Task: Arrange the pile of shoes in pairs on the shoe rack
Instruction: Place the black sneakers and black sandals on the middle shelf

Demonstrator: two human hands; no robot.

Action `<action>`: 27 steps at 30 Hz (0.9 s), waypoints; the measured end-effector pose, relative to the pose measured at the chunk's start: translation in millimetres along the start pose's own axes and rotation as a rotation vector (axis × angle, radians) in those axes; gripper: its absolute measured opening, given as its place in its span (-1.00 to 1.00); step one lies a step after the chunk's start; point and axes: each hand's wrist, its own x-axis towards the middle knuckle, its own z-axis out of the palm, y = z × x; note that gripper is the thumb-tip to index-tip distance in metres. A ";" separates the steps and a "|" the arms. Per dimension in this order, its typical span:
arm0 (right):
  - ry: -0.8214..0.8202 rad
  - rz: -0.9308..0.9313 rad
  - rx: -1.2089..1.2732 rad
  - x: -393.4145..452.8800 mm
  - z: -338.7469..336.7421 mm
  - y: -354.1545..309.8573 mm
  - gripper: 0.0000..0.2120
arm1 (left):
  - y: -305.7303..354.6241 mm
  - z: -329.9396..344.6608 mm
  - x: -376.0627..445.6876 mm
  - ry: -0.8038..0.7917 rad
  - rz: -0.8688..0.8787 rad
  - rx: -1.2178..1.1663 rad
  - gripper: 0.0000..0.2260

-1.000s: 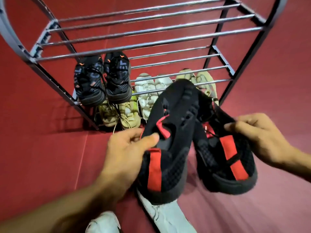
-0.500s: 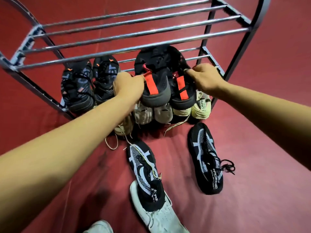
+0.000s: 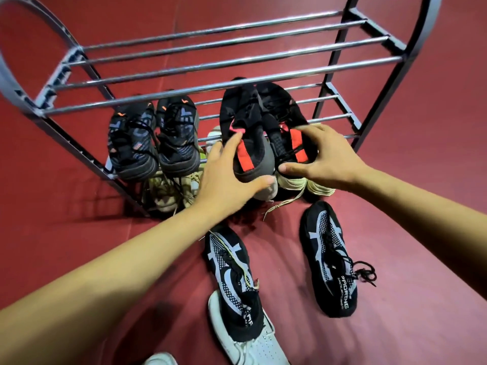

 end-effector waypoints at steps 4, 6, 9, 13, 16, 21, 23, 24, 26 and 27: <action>0.047 0.009 -0.019 -2.0 -10.1 2.1 -0.54 | 7.9 -5.5 3.5 0.082 0.002 0.033 -0.54; 0.112 0.034 0.000 -2.5 -16.9 4.4 -0.56 | 7.7 -10.6 6.8 0.101 -0.002 0.073 -0.55; 0.193 0.050 -0.013 1.2 -17.6 3.4 -0.53 | 3.3 -19.4 11.7 0.130 0.027 0.129 -0.44; 0.285 0.039 0.008 0.7 -11.6 -1.9 -0.54 | -4.2 -25.0 18.9 0.138 0.035 0.192 -0.42; 0.338 0.041 0.022 -0.5 -5.1 -1.2 -0.58 | -7.3 -21.6 21.6 0.076 0.107 0.305 -0.43; 0.200 -0.006 -0.084 -10.5 10.0 7.0 -0.47 | -7.0 -7.3 23.3 -0.018 0.164 0.411 -0.08; 0.149 -0.055 -0.123 -12.2 8.4 9.0 -0.37 | -4.7 -3.7 20.8 -0.022 0.163 0.454 -0.15; 0.169 -0.069 -0.112 -11.5 4.9 6.9 -0.41 | -4.0 -2.8 19.4 -0.019 0.164 0.447 -0.22; 0.229 -0.084 -0.074 -9.6 -3.5 2.7 -0.52 | -1.6 -2.1 16.6 -0.015 0.167 0.415 -0.31; 0.256 -0.092 -0.065 -8.3 -8.2 0.7 -0.54 | 0.6 -3.0 16.6 -0.014 0.174 0.407 -0.34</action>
